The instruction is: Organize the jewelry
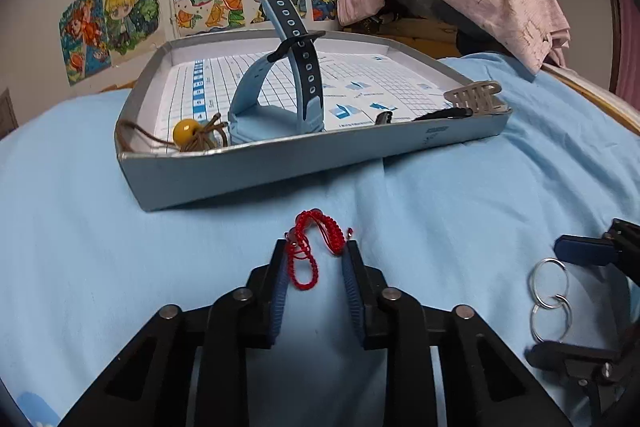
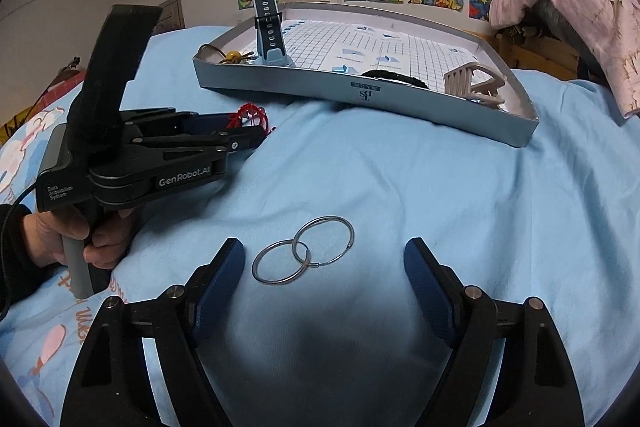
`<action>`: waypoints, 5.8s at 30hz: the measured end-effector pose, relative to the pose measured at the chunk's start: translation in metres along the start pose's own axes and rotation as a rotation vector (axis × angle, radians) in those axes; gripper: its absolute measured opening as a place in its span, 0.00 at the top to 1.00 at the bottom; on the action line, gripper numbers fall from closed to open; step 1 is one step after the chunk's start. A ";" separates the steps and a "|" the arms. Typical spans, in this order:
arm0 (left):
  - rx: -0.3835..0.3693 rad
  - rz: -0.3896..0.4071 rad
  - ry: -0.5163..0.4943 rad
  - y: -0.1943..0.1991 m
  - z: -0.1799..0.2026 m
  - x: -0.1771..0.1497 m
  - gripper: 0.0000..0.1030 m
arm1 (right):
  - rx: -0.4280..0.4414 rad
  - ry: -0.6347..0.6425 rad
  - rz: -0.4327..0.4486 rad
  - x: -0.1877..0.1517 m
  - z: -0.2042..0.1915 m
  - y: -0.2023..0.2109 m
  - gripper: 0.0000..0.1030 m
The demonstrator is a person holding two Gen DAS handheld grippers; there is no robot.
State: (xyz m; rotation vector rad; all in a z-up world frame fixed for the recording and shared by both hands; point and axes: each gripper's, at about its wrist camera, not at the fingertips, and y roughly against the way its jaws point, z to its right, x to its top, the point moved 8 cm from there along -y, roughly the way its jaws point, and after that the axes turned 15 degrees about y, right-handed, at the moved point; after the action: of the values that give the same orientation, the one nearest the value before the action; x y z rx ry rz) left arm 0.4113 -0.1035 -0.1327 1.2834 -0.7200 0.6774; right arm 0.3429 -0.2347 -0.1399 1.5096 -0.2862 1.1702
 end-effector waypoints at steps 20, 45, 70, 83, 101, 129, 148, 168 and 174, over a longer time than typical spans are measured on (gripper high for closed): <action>-0.083 -0.062 0.053 0.015 0.007 -0.026 0.94 | 0.019 -0.045 0.025 -0.001 0.006 -0.005 0.40; -0.171 -0.006 0.132 0.052 0.016 -0.016 0.95 | 0.074 -0.143 0.144 -0.001 0.023 0.006 0.97; 0.042 0.064 0.265 0.001 -0.039 0.104 0.95 | 0.056 -0.162 0.214 0.136 0.061 -0.069 0.96; 0.030 0.039 0.328 0.002 -0.048 0.088 0.94 | -0.017 -0.163 0.151 0.127 0.062 -0.081 0.83; 0.031 0.358 0.276 0.106 -0.040 0.095 0.00 | -0.208 -0.147 0.435 0.124 0.064 0.043 0.15; 0.010 0.562 0.293 0.282 -0.035 -0.007 0.00 | -0.318 -0.065 0.640 0.063 -0.031 0.230 0.02; 0.097 0.510 0.188 0.290 -0.034 -0.073 0.00 | -0.389 -0.155 0.513 -0.009 -0.048 0.235 0.02; 0.109 0.457 0.192 0.278 -0.036 -0.090 0.00 | -0.357 -0.095 0.422 -0.018 -0.063 0.202 0.02; 0.110 0.456 0.192 0.278 -0.035 -0.090 0.00 | -0.357 -0.096 0.421 -0.018 -0.064 0.202 0.02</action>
State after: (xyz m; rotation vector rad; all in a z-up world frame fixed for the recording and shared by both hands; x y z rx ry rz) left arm 0.1412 -0.0290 -0.0434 1.1403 -0.8325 1.2077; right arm 0.1557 -0.2527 -0.0400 1.2206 -0.8647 1.2903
